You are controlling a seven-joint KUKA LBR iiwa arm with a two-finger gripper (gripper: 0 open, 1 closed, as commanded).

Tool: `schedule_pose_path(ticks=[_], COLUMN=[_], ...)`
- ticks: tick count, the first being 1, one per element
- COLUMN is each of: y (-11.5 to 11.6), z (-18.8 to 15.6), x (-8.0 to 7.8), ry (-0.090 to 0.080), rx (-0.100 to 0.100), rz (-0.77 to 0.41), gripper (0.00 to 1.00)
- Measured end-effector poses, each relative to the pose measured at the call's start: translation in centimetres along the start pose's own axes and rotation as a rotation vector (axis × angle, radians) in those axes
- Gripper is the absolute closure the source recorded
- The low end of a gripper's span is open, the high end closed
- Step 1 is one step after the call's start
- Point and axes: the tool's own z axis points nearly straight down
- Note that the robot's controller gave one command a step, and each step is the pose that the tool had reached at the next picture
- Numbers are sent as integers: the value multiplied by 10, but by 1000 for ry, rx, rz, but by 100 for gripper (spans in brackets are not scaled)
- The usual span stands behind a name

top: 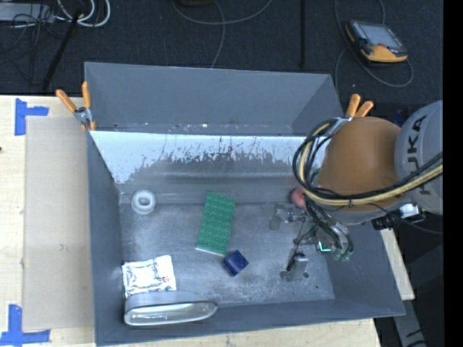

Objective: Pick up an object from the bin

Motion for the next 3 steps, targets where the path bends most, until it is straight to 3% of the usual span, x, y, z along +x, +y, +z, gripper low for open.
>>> schedule_pose_path(ticks=[1,2,3], y=[57,54,56], z=[90,86,-97], x=[-18,-19,1], ry=[0,-5,-17], rx=[-2,1,0], rz=[38,40,-25], gripper=[0,100,100])
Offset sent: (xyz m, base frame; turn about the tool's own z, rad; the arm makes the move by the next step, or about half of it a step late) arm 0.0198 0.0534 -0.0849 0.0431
